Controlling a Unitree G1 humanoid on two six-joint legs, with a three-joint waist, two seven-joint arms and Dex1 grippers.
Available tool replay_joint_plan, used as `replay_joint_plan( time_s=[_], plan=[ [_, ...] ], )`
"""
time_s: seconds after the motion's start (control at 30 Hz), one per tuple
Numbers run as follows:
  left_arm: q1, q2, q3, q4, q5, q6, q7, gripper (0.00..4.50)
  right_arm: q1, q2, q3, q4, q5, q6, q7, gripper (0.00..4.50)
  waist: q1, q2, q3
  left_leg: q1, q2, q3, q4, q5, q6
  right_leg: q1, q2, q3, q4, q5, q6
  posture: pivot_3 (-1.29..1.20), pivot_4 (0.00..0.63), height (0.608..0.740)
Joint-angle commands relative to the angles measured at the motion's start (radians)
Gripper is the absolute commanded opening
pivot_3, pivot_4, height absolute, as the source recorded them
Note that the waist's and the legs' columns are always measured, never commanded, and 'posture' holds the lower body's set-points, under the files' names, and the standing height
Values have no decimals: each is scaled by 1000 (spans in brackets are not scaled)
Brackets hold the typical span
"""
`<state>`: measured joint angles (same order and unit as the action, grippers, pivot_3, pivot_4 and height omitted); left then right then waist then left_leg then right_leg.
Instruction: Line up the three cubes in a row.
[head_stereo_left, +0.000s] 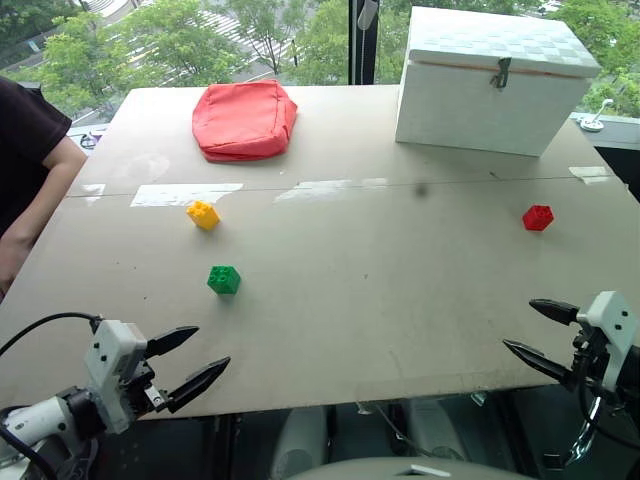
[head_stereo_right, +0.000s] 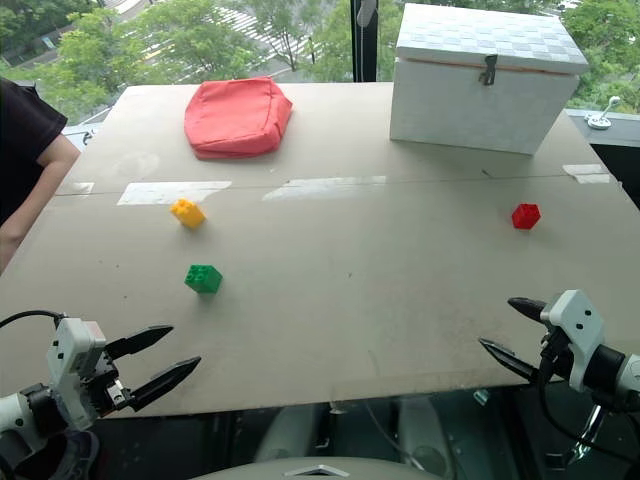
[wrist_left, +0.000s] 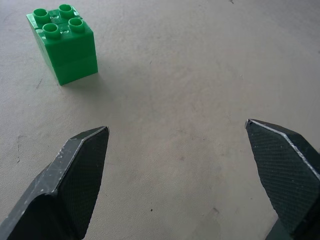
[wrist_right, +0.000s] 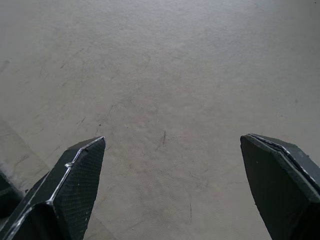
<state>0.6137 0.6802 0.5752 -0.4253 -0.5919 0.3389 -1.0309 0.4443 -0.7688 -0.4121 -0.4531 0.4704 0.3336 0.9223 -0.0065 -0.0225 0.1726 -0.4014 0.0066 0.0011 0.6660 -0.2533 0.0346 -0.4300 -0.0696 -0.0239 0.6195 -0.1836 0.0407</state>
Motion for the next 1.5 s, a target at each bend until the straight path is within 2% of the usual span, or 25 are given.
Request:
replay_joint_plan(
  time_s=[0.03, 0.17, 0.27, 0.37, 0.47, 0.6, 0.77, 1.1, 1.23, 1.27, 1.33, 1.4, 1.5],
  plan=[
    [-42, 12, -32, -55, -32, 22, 16, 4485, -51, 12, -33, -29, 16, 42, -72, 4439, 1, 0, 0, 0, 0, 0, 0, 0, 0, 0, 0, 0, 0, 0, 0, 0, 150, 740],
    [-267, 21, -144, -188, -144, 153, 139, 4485, -280, 34, 34, -94, -25, 333, -367, 4439, 5, 1, 2, 0, 0, 0, 3, 0, -1, 1, -2, -2, 0, 0, 0, 0, 150, 740],
    [-383, 34, -220, -245, -166, 208, 184, 4485, -444, 41, 26, -80, 16, 542, -478, 4439, 7, 1, 1, 1, 0, 0, 4, 0, -1, 2, -2, -2, 0, 0, 0, 0, 150, 740],
    [-563, 51, -356, -253, -140, 277, 241, 4485, -640, -6, 74, 14, -24, 663, -542, 4439, 9, 1, 1, 1, -1, 3, 2, 2, 4, 1, 2, -2, 2, 1, 0, 0, 150, 740],
    [-758, 8, -513, -219, -101, 336, 285, 4485, -870, -49, 181, 260, -99, 767, -580, 4439, 13, 2, 1, -1, -2, 4, 2, 2, 4, -1, 4, -1, 3, 3, -4, 0, 150, 740],
    [-893, -44, -613, -177, -76, 382, 330, 4485, -1078, -75, 321, 552, -188, 757, -549, 4439, 15, 1, 3, 0, -4, 10, 1, 0, 7, 1, 8, 2, 1, 2, -3, 0, 150, 740],
    [-969, -69, -681, -160, -58, 386, 318, 4485, -1294, -38, 404, 931, -268, 666, -510, 4439, 10, 2, 3, 0, -4, 15, 1, -1, 8, 0, 8, 7, 1, 2, -3, 0, 150, 740],
    [-1008, -84, -705, -164, -44, 379, 318, 4485, -1483, 33, 413, 1309, -349, 549, -468, 4439, -6, 2, 3, 1, -3, 17, 2, -2, 9, 0, 8, 10, 1, 5, 1, 0, 150, 740],
    [-1014, -97, -698, -164, -45, 374, 319, 4500, -1507, 42, 420, 1380, -376, 513, -451, 2695, -6, 2, 3, 2, -3, 18, 2, -2, 9, 0, 8, 11, 1, 5, 2, 0, 150, 740],
    [-1011, -102, -696, -168, -48, 372, 320, 4500, -1511, 43, 422, 1388, -381, 506, -443, 2142, -6, 2, 3, 2, -3, 18, 2, -2, 9, 0, 8, 11, 2, 5, 2, 0, 150, 740],
    [-1000, -110, -691, -178, -50, 363, 320, 4500, -1515, 43, 425, 1393, -391, 497, -429, 1388, -7, 2, 3, 2, -3, 18, 2, -2, 9, 0, 8, 11, 2, 5, 2, 0, 150, 740],
    [-980, -114, -680, -188, -55, 360, 319, 4500, -1513, 37, 446, 1376, -404, 491, -389, 1344, -7, 2, 3, 2, -3, 18, 2, -2, 9, 0, 8, 11, 2, 5, 2, 0, 150, 740],
    [-937, -99, -661, -192, -46, 342, 311, 4500, -1452, 8, 535, 1238, -440, 364, -220, 1344, -8, 2, 3, 2, -3, 18, 2, -2, 9, 0, 8, 11, 2, 5, 2, 0, 150, 740]
  ],
)
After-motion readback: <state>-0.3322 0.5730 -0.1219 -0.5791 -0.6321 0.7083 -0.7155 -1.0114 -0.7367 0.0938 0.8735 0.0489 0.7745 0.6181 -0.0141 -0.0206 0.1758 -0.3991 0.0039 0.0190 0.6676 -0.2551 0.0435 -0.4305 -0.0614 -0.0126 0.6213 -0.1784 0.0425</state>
